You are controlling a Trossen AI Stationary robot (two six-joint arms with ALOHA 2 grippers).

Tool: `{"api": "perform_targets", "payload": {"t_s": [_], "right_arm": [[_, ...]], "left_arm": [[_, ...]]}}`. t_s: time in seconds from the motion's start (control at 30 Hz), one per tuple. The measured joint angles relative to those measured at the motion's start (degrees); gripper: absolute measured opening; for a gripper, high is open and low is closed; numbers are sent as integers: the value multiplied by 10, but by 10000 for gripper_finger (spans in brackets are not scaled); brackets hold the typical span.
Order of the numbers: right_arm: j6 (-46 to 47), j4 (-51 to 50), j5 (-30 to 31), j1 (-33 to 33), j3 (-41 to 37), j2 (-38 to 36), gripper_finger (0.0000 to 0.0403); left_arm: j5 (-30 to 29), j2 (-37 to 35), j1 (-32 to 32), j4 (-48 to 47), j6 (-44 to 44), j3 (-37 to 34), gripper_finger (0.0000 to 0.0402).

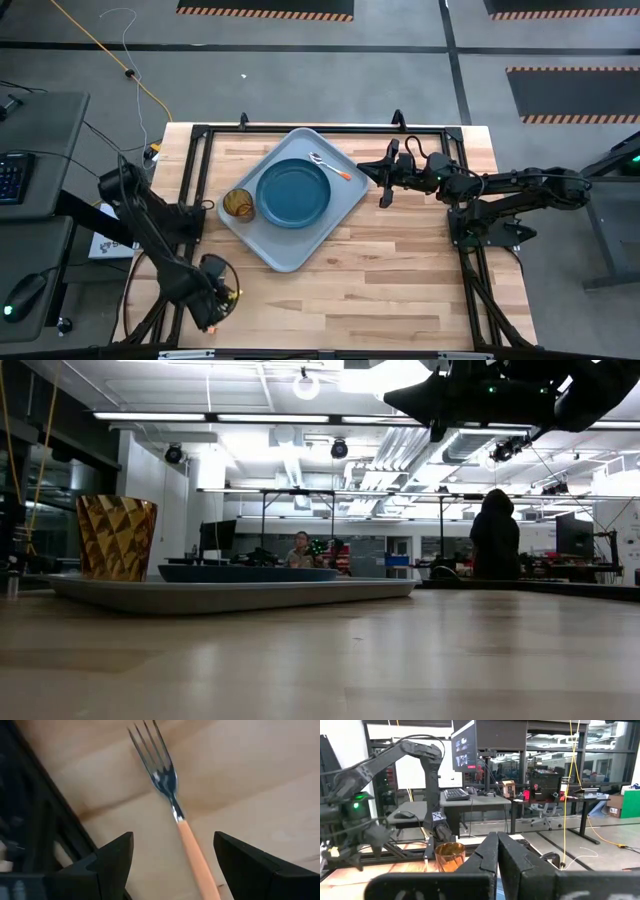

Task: Pick and place plate/cup/fork/spoon on tray
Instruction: Put the fork on the tray

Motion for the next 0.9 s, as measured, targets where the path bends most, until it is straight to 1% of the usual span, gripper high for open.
{"api": "perform_targets", "payload": {"t_s": [0.1, 0.2, 0.27, 0.4, 0.53, 0.77, 0.83, 0.9], "right_arm": [[0, 0, 0, 0, 0, 0, 0], [1, 0, 0, 0, 0, 0, 0], [2, 0, 0, 0, 0, 0, 0], [2, -3, 0, 0, 0, 0, 0], [2, -5, 0, 0, 0, 0, 0], [2, -5, 0, 0, 0, 0, 0], [2, -5, 0, 0, 0, 0, 0], [2, -5, 0, 0, 0, 0, 0]], "left_arm": [[7, 28, -2, 49, 0, 0, 264], [-8, 50, -3, 99, 4, 0, 264], [-8, 62, -3, 116, 3, 0, 264], [18, 79, -6, 113, 0, 0, 264], [16, 82, -12, 96, -11, 0, 264], [10, 81, -14, 100, -15, -1, 264], [9, 81, -14, 109, -17, -9, 264], [9, 81, -14, 138, -26, -28, 264]]}}
